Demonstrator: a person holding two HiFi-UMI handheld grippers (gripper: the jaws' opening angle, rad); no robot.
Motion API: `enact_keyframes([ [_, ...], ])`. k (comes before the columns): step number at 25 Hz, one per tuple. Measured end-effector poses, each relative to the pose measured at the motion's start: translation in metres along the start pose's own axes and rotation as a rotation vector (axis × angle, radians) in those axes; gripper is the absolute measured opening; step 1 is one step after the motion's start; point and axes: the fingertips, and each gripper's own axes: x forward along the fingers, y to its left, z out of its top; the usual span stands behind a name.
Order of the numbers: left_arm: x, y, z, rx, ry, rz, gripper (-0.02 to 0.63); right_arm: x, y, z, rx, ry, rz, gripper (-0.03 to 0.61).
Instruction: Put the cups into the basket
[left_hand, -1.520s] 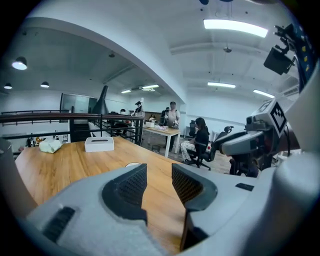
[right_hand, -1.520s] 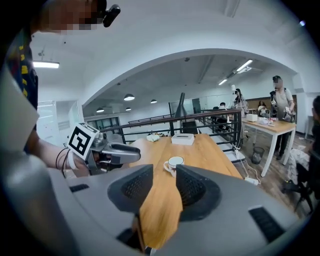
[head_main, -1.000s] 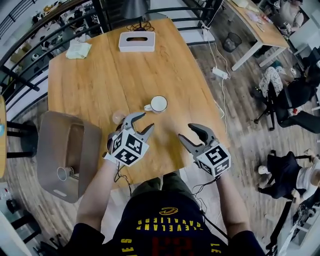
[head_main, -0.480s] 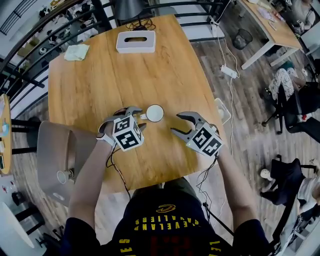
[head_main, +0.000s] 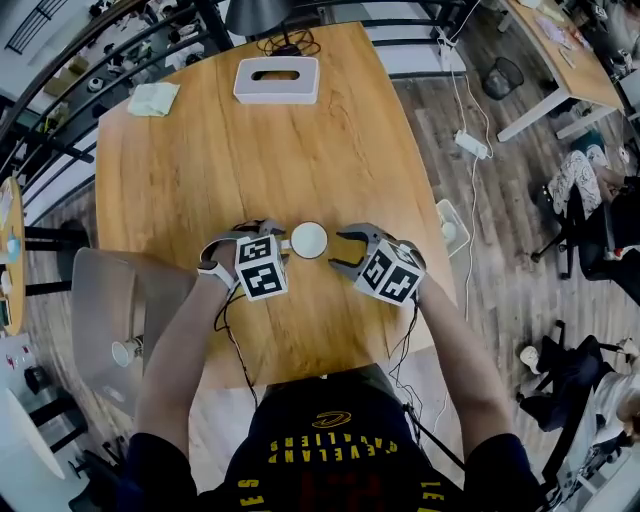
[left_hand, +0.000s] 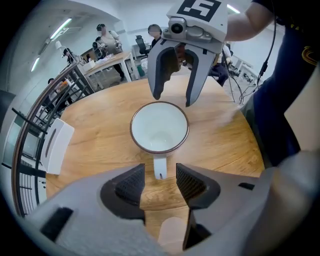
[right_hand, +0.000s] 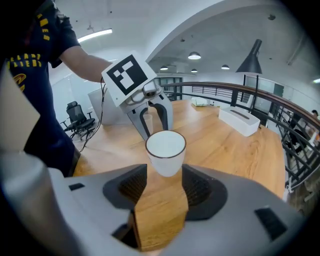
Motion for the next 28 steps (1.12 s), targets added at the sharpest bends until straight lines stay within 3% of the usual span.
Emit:
enact_keyframes([
  [5, 0.008, 0.001, 0.005, 0.014, 0.001, -0.005, 0.193, 0.01, -0.006, -0.003, -0.036, 0.009, 0.019, 0.209],
  [10, 0.009, 0.002, 0.008, 0.014, -0.01, 0.003, 0.094, 0.02, -0.004, -0.001, -0.07, 0.012, 0.033, 0.208],
  [19, 0.01, -0.002, 0.019, -0.025, -0.045, 0.01, 0.077, 0.021, -0.006, -0.004, -0.09, 0.003, 0.04, 0.207],
  [28, -0.001, -0.001, 0.04, -0.003, -0.094, 0.028, 0.072, -0.001, -0.01, -0.004, -0.077, -0.034, 0.053, 0.207],
])
